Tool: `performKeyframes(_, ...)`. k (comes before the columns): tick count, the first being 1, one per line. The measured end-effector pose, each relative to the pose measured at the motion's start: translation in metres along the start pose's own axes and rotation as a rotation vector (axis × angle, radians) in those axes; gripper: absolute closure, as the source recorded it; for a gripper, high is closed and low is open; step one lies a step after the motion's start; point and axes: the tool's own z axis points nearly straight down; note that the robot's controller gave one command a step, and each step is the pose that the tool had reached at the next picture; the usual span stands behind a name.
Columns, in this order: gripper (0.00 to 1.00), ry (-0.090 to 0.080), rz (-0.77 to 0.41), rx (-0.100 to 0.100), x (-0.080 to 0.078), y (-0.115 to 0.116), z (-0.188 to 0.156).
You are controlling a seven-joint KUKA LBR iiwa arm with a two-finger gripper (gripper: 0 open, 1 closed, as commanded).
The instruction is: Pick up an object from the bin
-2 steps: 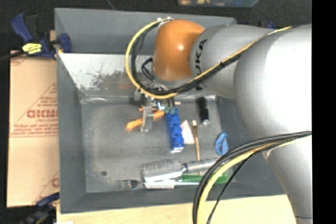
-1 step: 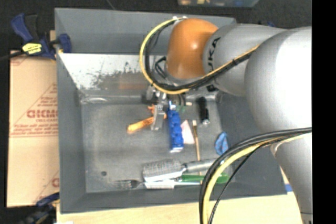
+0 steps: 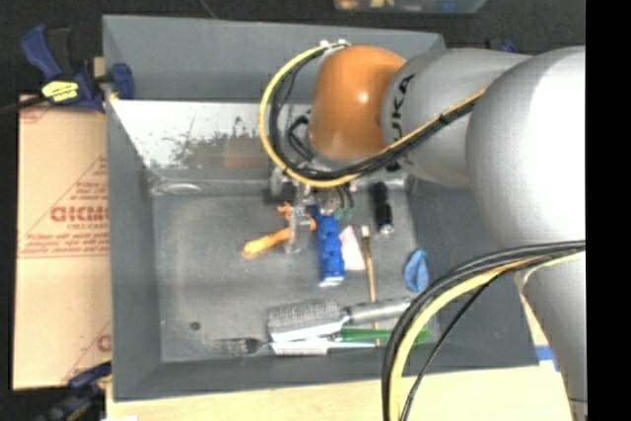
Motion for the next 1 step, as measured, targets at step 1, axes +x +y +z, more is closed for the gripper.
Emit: performKeyframes(1,1.0,0.006,0.127,-0.003,-0.0154,-0.0075,-0.0026)
